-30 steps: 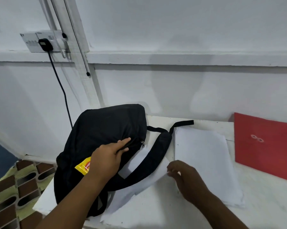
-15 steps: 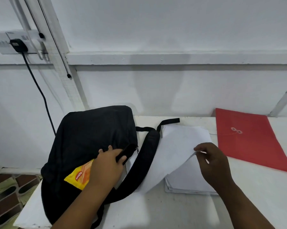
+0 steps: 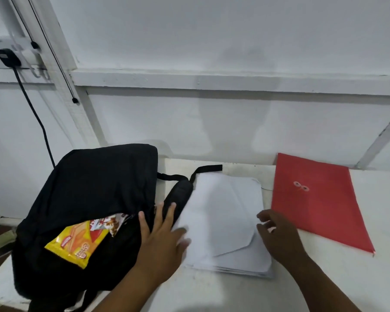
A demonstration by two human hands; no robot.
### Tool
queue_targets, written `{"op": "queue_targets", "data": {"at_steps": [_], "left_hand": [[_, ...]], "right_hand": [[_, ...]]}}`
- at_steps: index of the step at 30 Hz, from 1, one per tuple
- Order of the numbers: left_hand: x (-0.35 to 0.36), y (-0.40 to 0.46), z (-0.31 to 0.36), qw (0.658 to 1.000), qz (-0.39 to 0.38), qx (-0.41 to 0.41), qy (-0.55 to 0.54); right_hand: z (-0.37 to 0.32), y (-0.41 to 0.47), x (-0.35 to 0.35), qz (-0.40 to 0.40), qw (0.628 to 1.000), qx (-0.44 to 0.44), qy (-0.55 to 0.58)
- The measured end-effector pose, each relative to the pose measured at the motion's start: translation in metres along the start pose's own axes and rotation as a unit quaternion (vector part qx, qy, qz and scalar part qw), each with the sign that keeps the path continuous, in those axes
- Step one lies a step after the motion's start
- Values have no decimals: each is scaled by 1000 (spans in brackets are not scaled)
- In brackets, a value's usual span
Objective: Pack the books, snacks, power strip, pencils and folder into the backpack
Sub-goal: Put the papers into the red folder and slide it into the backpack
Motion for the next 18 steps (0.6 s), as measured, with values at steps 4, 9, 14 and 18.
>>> {"op": "queue_targets", "data": {"at_steps": [4,9,14,18], "left_hand": [[28,-4,19,994,-102,-2,43],[39,-8,56,992,-124,-21,-12],[34,-4,91,990,-125,-15,-62],[38,10,97,959,-152,-7,-238]], "right_hand": [[13,-9,0,-73,997,12,11],[28,-23,-5,-72,995,40,61],[32,-27,-10,-34,993,47,99],[36,-31,-10,-14,997,19,73]]}}
Point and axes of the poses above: each hand's wrist, its own y-axis towards the middle knuckle, its own x-axis out of the palm, z = x × y, the point moved 1 cm from there along y, towards the middle knuckle, and after that the axes turned 14 degrees about -x, right-handed, at the moved point
